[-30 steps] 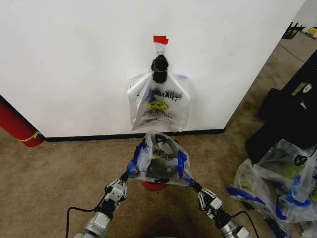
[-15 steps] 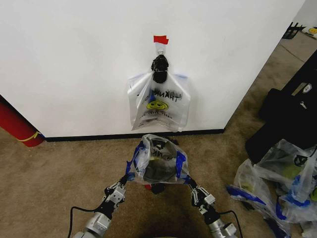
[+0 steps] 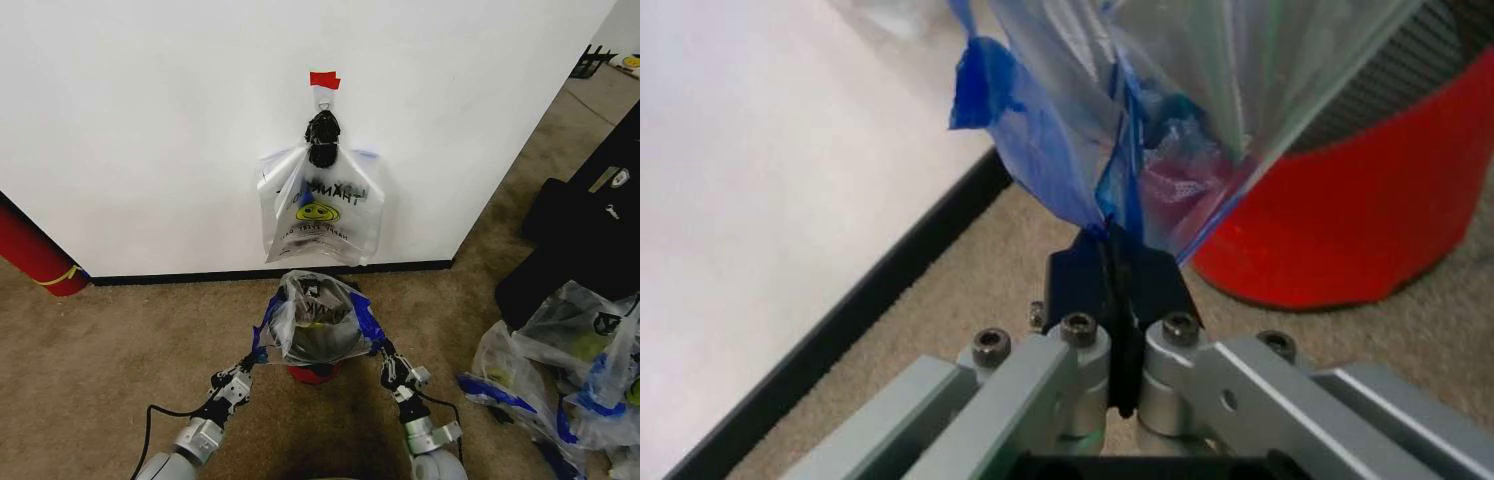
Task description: Pick up the garbage bag from the wall and place it over the trash bin.
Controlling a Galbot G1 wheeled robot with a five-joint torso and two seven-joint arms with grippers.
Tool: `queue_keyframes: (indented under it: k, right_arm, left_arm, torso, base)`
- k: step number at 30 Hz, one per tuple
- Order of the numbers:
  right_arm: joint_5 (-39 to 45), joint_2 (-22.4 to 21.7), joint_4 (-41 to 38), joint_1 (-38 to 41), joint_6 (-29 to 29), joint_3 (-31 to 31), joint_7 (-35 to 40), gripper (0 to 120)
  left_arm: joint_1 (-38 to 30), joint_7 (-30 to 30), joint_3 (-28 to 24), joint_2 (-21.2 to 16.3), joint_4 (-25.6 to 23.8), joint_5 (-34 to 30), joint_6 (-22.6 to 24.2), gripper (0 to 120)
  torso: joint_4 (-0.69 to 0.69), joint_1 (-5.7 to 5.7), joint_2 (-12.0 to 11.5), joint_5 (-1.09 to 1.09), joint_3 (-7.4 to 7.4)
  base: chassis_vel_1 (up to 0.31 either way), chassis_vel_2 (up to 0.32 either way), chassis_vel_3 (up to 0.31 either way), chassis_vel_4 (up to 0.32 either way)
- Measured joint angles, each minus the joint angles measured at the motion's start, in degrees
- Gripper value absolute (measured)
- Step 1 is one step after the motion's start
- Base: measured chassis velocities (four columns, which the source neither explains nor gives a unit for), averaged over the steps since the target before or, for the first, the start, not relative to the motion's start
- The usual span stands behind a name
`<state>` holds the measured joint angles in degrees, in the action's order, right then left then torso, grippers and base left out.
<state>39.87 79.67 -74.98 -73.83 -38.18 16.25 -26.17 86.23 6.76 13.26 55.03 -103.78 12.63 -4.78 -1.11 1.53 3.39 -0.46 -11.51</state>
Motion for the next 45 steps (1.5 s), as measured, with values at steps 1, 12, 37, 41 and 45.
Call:
queue_keyframes:
  k: [1, 12, 37, 41, 45]
  right_arm:
    - [0.3, 0.2, 0.4, 0.4, 0.3, -0.1, 0.2, 0]
    - [-0.3, 1.2, 0.3, 1.5, 1.8, -0.2, 2.0, 0]
    - [-33.7, -7.6, -16.4, -10.0, -8.9, 8.9, 7.4, 63]
    - [-29.8, -8.0, -21.4, -10.9, -8.9, 9.1, 6.4, 74]
    - [-27.9, -7.1, -27.7, -9.9, -6.9, 8.5, 9.6, 92]
  left_arm:
    - [0.0, -0.1, 0.0, 0.0, 0.1, 0.1, 0.0, 0]
    - [0.6, 0.9, 0.0, 0.5, -1.9, -1.9, -1.1, 0]
    - [11.9, 0.0, 4.2, -7.0, -18.8, -2.0, 4.7, 82]
    - [10.6, 0.0, 4.7, -8.7, -22.0, -6.9, 4.7, 93]
    - [3.8, -2.8, 6.0, -11.5, -23.2, -19.6, 5.4, 100]
  torso:
    - [0.01, 0.00, 0.0, -0.01, 0.00]
    - [0.00, 0.00, 0.0, 0.00, 0.00]
    - [0.01, 0.00, 0.0, 0.00, 0.00]
    - [0.01, 0.00, 0.0, 0.01, 0.00]
    - [-0.04, 0.00, 0.0, -0.02, 0.00]
  base:
    - [0.000, 0.000, 0.000, 0.000]
    - [0.000, 0.000, 0.000, 0.000]
    - [0.000, 0.000, 0.000, 0.000]
    - [0.000, 0.000, 0.000, 0.000]
    - [0.000, 0.000, 0.000, 0.000]
